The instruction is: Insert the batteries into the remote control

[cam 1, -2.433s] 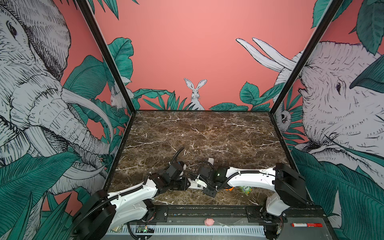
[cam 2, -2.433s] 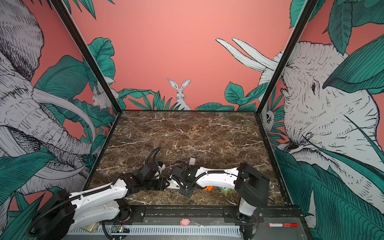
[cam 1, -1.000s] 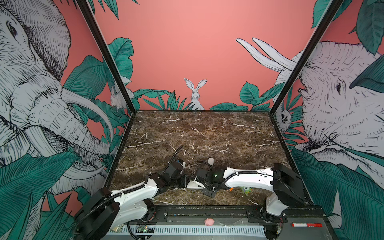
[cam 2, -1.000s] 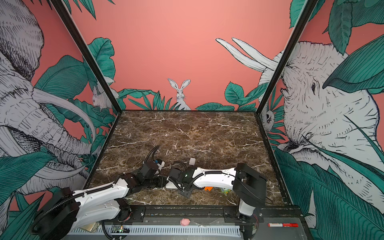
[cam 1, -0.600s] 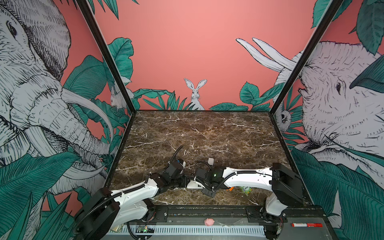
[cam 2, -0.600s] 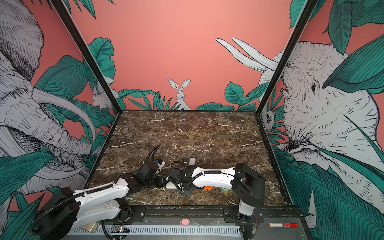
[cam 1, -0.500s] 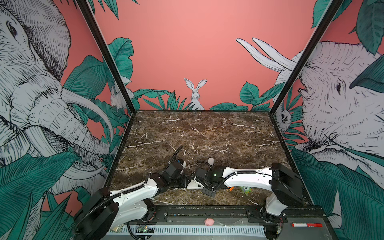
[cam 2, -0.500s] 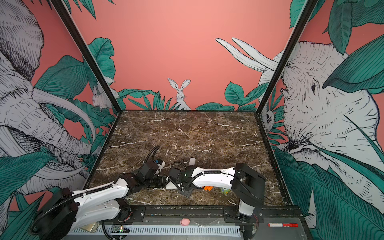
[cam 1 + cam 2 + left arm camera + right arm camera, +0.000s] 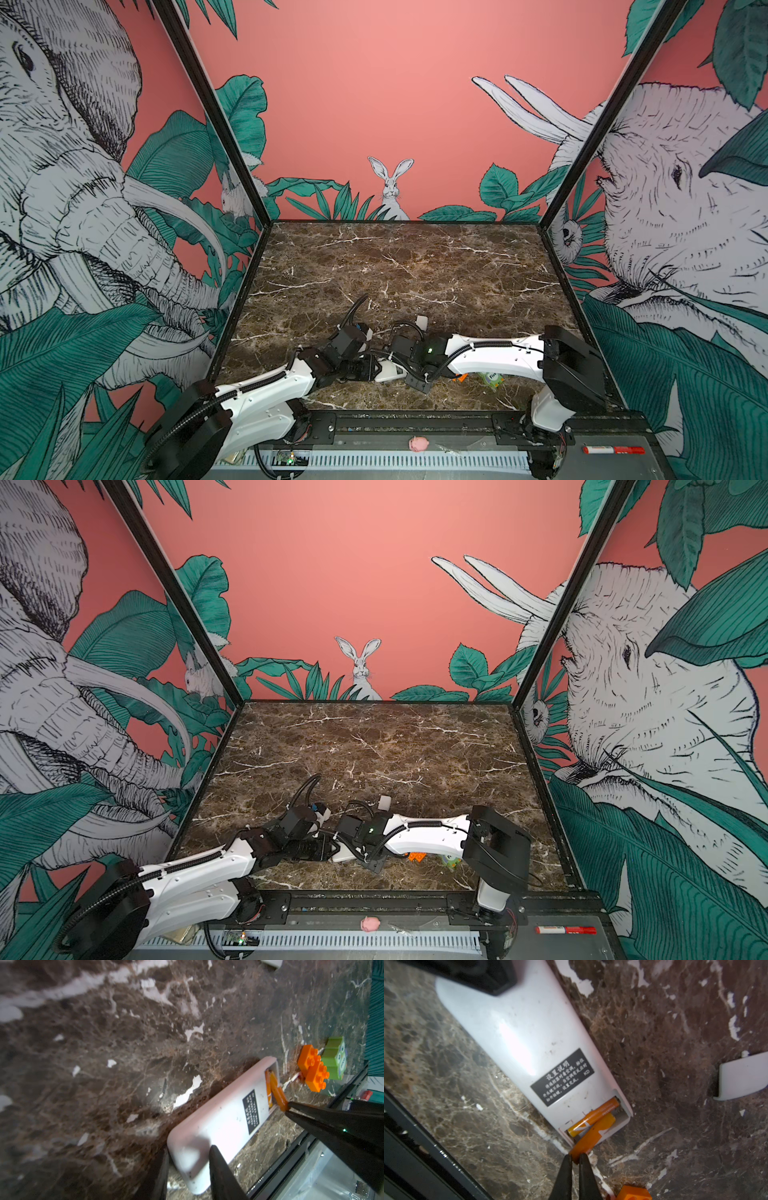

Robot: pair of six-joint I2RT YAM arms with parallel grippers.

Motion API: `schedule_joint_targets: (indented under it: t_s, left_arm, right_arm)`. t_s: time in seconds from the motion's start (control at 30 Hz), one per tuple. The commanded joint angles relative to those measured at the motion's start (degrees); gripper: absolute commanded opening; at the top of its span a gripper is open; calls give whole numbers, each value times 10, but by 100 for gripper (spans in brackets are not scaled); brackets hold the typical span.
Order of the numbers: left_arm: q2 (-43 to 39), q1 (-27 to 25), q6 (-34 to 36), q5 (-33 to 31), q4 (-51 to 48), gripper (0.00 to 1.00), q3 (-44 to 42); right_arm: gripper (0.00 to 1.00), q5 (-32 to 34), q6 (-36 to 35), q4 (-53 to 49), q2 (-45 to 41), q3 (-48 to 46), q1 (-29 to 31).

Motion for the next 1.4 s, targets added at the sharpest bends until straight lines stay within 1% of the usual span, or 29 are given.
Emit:
schedule_joint_targets:
  t_s: [0.0,0.17,0.3,0.43,0.73,0.9,1.07,1.37]
  left_arm:
    - [6,-14,-6,-2,-43,34,-9]
    - [43,-20,-17,-3,-8,29,-20]
    - [64,-20,-21,-2,17,26,-25]
    - [64,-20,-19,-6,22,26,-32]
    - [79,-20,5,-5,22,24,-30]
    - [75,-20,6,-8,23,24,-34]
    - [76,-20,11,-10,22,24,-34]
    - [86,-20,17,-8,30,24,-31]
  right_arm:
    - [9,6,8,-5,9,-17,-5]
    - [10,6,4,-5,18,-18,-4]
    - [12,31,-8,-29,31,-13,1]
    - [14,48,-11,-40,26,-19,1]
    - [14,47,11,-47,51,-7,0]
    - [14,50,35,-44,41,-21,0]
    - [14,48,39,-34,33,-28,1]
    - [14,54,50,-37,53,-21,1]
